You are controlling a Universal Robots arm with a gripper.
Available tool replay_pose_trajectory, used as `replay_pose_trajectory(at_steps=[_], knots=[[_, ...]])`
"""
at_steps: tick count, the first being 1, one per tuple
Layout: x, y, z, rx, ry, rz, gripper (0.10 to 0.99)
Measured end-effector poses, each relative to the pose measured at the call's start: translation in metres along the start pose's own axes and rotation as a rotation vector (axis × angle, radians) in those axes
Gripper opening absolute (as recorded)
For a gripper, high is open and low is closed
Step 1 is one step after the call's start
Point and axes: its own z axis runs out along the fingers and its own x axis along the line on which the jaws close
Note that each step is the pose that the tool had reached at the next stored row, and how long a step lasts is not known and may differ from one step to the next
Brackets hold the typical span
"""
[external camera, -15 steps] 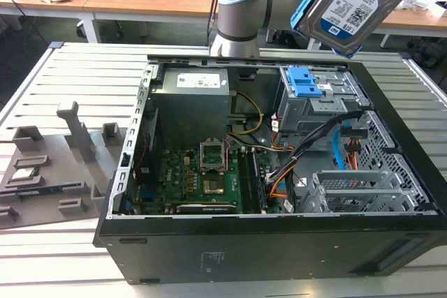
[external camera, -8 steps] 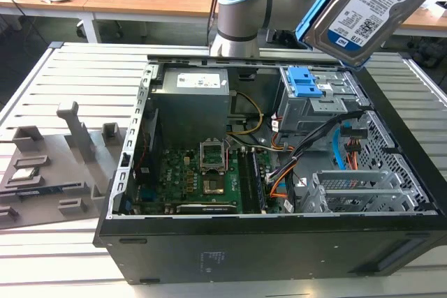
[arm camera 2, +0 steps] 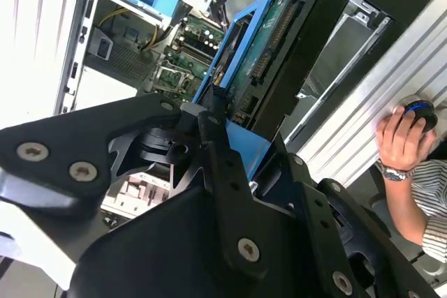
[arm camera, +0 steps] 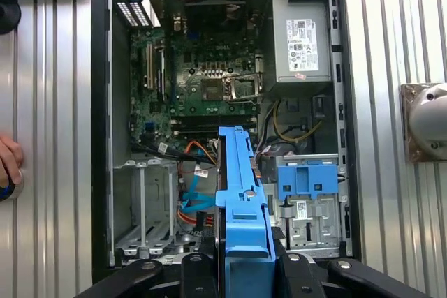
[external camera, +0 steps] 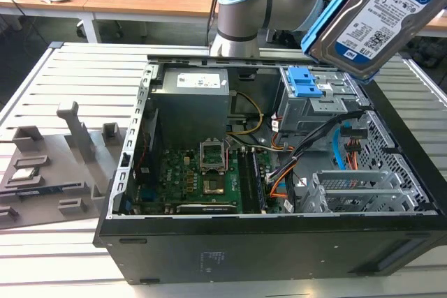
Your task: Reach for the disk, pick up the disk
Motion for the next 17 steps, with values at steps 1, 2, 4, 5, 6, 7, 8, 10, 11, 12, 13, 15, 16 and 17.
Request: replay_pose_trajectory(at_steps=[1, 2, 4, 5, 6, 7, 8, 10, 11, 12, 13, 15, 16, 17], knots=[[0.0031, -0.0002, 0.0000, 0.000, -0.0001, 0.000, 0.369], [0.0054, -0.0003, 0.0001, 0.000, -0.0001, 0.000, 0.369], [0.0102, -0.0005, 0.0002, 0.000, -0.0002, 0.001, 0.369], [0.0133, -0.0006, 0.0002, 0.000, -0.0001, 0.001, 0.369], [0.0151, -0.0007, 0.0002, 0.000, -0.0001, 0.001, 0.369], [0.0175, -0.0008, 0.0002, 0.000, -0.0002, 0.002, 0.369], [0.0200, -0.0009, 0.0002, 0.000, -0.0002, 0.002, 0.369], [0.0254, -0.0012, 0.0003, 0.000, -0.0002, 0.002, 0.369], [0.0277, -0.0013, 0.0004, 0.000, -0.0003, 0.002, 0.369], [0.0306, -0.0014, 0.0003, 0.000, -0.0002, 0.003, 0.369], [0.0333, -0.0015, 0.0004, 0.000, -0.0003, 0.003, 0.369], [0.0408, -0.0018, 0.0005, 0.000, -0.0004, 0.003, 0.369], [0.0426, -0.0019, 0.0005, 0.000, -0.0003, 0.004, 0.369], [0.0446, -0.0020, 0.0005, 0.000, -0.0003, 0.004, 0.369]])
